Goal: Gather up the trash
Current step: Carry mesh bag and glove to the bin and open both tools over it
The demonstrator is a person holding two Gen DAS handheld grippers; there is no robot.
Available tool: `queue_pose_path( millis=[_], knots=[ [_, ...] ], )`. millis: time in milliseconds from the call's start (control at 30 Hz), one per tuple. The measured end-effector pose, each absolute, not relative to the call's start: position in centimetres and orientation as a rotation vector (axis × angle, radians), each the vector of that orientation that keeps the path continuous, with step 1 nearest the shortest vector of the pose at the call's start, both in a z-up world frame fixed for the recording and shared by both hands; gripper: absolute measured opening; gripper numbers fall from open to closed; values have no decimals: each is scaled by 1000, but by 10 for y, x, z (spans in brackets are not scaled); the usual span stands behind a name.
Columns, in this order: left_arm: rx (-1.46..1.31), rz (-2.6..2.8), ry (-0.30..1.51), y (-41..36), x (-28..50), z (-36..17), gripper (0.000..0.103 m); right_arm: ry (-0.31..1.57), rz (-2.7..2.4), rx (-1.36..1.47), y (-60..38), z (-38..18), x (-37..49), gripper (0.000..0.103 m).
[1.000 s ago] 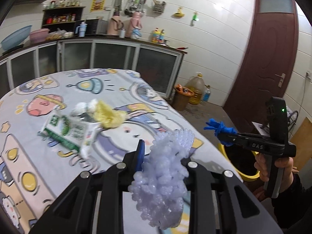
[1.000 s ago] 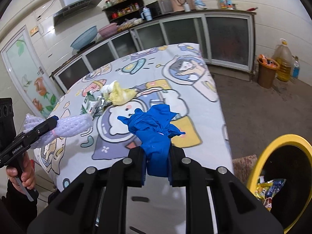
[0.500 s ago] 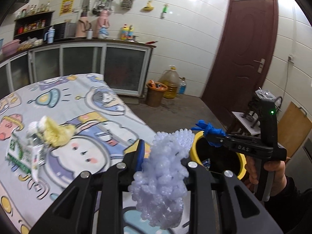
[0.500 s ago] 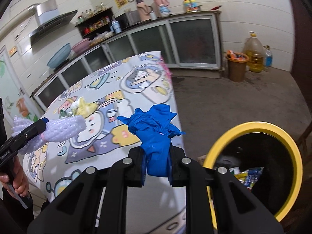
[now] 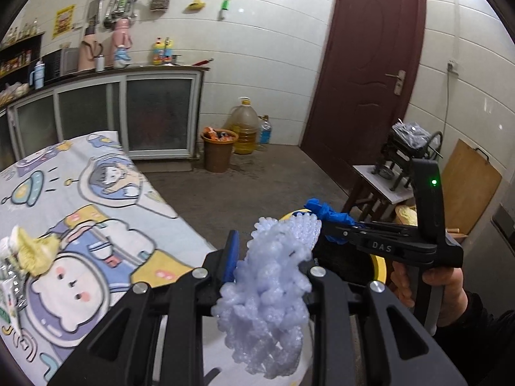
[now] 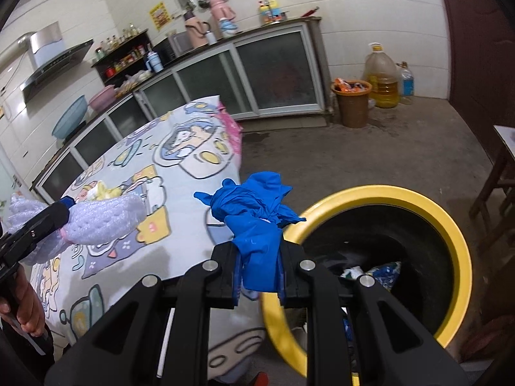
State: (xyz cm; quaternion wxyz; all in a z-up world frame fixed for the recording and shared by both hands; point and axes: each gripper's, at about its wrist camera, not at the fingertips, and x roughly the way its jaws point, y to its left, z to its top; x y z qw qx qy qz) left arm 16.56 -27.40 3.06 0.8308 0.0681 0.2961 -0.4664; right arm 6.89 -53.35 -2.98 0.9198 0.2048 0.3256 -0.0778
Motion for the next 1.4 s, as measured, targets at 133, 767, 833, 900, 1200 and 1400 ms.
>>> queue_pose_path(
  millis=[133, 767, 833, 900, 1200, 1400],
  knots=[
    [165, -1005, 630, -296, 163, 25, 24, 673, -213, 442, -552, -39, 57, 17],
    [221, -1049, 718, -390, 159, -13, 24, 733, -461, 480, -605, -84, 21, 17],
    [213, -1054, 742, -401, 163, -18, 24, 740, -477, 487, -609, -86, 21, 17],
    [208, -1060, 763, -408, 168, -21, 24, 745, -485, 504, -612, -89, 19, 17],
    [156, -996, 776, -412, 179, -28, 79, 756, -545, 566, -629, -91, 5, 64],
    [95, -927, 782, -380, 195, -28, 90, 747, -553, 580, -629, -87, -1, 63]
  ],
)
